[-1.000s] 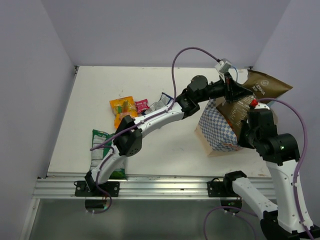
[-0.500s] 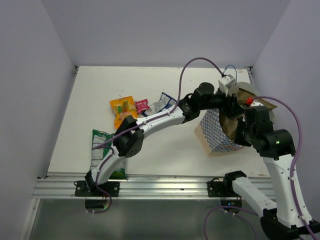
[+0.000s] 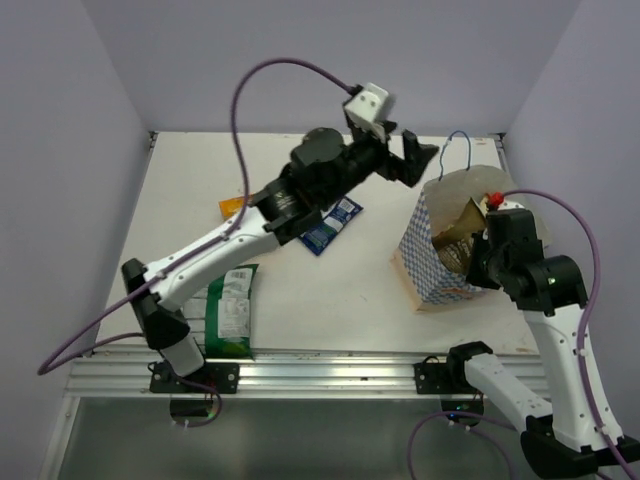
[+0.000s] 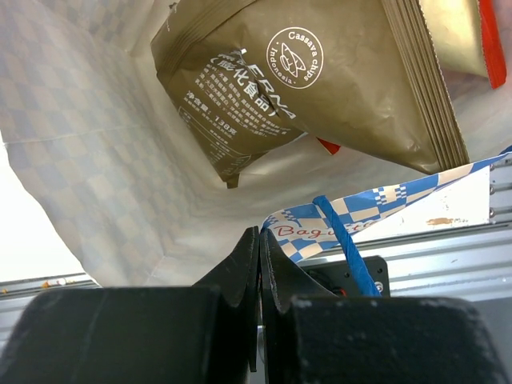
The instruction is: Place the snacks into the paper bag
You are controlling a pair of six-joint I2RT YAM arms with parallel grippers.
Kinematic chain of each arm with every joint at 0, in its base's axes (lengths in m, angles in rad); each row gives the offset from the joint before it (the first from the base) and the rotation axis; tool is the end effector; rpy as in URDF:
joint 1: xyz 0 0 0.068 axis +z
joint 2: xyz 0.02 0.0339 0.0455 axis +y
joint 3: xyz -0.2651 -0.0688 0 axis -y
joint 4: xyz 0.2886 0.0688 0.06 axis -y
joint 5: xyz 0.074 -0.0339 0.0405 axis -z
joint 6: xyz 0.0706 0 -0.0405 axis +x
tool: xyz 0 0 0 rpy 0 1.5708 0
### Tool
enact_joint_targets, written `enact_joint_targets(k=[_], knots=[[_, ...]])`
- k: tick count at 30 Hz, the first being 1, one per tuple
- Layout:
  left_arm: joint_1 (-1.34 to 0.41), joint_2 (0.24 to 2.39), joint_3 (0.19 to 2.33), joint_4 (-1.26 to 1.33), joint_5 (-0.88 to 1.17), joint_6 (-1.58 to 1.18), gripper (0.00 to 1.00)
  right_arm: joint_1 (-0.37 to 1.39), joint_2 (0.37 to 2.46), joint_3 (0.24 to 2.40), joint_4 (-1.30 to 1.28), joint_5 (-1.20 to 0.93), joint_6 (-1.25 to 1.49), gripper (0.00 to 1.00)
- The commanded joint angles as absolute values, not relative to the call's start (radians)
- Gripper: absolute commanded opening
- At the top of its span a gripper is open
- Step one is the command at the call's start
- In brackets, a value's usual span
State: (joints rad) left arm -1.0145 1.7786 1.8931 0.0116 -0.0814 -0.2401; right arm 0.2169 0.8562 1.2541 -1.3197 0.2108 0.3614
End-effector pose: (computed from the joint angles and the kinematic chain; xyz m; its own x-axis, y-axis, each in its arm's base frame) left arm 0.2677 -0.4197 0.4836 -0.1266 -0.2452 -0.9612 0.7965 0.5523 -0.2458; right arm 0.1746 0.0233 0.3669 -0.7585 0.1869 -0.6243 0.1938 0.9793 0.0578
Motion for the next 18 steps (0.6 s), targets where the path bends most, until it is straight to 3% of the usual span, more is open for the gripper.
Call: enact_joint_targets(k=[1, 4, 7, 18], knots=[[-0.889, 1.668, 1.768, -0.245, -0.409, -0.263, 1.00, 0.221, 0.848, 1.265, -1.310, 0.183, 0.337, 0.00], [-0.740, 1.678, 1.625, -0.540, -0.535, -0.403, 1.00, 0.219, 0.841, 1.276, -1.319, 0.187, 0.339, 0.00], [-0.651, 1.671, 1.447, -0.678, -0.569, -0.512, 1.00, 0.221, 0.835, 1.278, -1.324, 0.184, 0.341, 0.00], [-0.635, 1.485, 1.037, -0.811, -0.505, -0.796, 1.00, 0.219, 0.807, 1.244, -1.325, 0.164, 0.344, 0.00]])
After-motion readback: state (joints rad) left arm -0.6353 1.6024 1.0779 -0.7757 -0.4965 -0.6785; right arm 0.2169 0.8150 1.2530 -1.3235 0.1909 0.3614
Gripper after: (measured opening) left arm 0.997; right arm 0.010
